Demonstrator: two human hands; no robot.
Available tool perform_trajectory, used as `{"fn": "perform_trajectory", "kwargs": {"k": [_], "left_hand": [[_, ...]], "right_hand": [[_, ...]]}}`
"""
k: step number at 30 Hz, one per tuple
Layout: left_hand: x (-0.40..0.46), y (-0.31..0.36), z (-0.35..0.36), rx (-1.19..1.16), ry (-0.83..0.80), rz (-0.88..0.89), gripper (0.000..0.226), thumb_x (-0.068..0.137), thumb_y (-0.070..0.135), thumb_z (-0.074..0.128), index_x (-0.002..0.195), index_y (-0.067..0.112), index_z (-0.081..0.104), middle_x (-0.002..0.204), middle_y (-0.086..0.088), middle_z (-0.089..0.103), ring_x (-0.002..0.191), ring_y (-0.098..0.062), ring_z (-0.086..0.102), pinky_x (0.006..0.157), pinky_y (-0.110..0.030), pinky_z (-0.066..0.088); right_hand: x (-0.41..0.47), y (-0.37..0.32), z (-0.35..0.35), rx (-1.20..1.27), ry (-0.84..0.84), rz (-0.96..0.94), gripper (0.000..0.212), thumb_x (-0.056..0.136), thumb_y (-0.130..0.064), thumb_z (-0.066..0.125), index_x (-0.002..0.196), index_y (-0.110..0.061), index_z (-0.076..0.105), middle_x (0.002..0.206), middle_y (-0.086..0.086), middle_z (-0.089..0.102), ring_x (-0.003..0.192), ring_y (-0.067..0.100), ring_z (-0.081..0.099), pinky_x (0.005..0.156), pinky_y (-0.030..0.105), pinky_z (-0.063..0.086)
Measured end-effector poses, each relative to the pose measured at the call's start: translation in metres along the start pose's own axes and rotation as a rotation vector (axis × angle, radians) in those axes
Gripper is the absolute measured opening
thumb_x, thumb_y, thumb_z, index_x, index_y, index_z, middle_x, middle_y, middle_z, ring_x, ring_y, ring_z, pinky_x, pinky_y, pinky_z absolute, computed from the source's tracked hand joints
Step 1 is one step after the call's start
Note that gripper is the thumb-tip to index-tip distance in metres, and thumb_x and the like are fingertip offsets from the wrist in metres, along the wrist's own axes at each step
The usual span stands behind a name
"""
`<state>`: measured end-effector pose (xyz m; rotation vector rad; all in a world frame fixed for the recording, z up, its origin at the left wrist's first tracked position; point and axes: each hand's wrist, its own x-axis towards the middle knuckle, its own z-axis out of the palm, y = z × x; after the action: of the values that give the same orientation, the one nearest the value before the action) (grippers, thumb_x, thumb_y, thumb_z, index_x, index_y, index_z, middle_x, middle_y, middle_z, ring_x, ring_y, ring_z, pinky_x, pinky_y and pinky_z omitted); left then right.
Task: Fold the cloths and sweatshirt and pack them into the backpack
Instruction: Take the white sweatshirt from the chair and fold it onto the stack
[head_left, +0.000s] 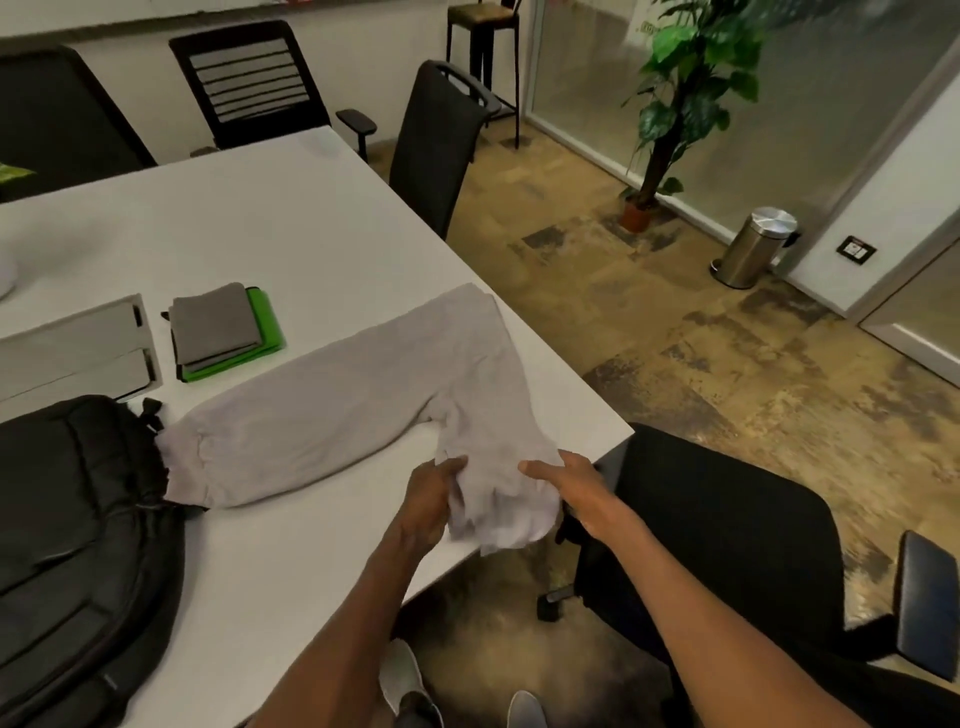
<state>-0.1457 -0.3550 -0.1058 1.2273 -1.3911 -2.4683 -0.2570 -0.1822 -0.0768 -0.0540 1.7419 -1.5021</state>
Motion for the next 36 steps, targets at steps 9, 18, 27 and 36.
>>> {"fn": "perform_trajectory", "kwargs": {"k": [9, 18, 27, 36], "left_hand": [[-0.034, 0.019, 0.016, -0.561, -0.343, -0.311, 0.048, 0.095, 0.029, 0.053, 0.128, -0.005, 0.057, 0.131, -0.026, 0.057, 0.124, -0.037, 0.053, 0.109, -0.046, 0.040], [-0.082, -0.048, 0.017, -0.600, -0.393, -0.340, 0.054, 0.092, 0.022, 0.065, 0.136, -0.006, 0.050, 0.144, -0.026, 0.045, 0.136, -0.036, 0.043, 0.118, -0.048, 0.027], [-0.104, -0.061, 0.051, -0.519, -0.277, -0.327, 0.048, 0.087, -0.004, 0.061, 0.134, -0.003, 0.051, 0.136, -0.025, 0.054, 0.129, -0.038, 0.050, 0.110, -0.053, 0.037], [-0.107, -0.028, 0.072, -0.604, -0.232, -0.321, 0.041, 0.094, 0.002, 0.050, 0.134, -0.007, 0.048, 0.134, -0.029, 0.054, 0.122, -0.037, 0.055, 0.106, -0.049, 0.040]], "right_hand": [[-0.013, 0.011, 0.004, 0.194, -0.263, 0.136, 0.065, 0.069, -0.007, 0.086, 0.128, -0.006, 0.059, 0.123, 0.012, 0.067, 0.118, 0.027, 0.061, 0.106, 0.045, 0.046], [-0.033, 0.012, -0.004, 0.371, -0.019, 0.223, 0.033, 0.076, 0.003, 0.076, 0.108, 0.003, 0.068, 0.103, 0.020, 0.073, 0.093, 0.033, 0.069, 0.075, 0.039, 0.059], [-0.046, 0.011, -0.013, -0.441, 0.223, -0.130, 0.071, 0.084, -0.025, 0.074, 0.143, -0.021, 0.035, 0.142, 0.007, 0.039, 0.131, 0.026, 0.041, 0.101, 0.035, 0.042], [-0.131, -0.004, -0.041, -1.253, -0.340, -0.570, 0.108, 0.067, -0.079, 0.063, 0.153, -0.040, 0.011, 0.162, -0.015, -0.010, 0.148, 0.007, -0.016, 0.119, 0.039, -0.008]]}}
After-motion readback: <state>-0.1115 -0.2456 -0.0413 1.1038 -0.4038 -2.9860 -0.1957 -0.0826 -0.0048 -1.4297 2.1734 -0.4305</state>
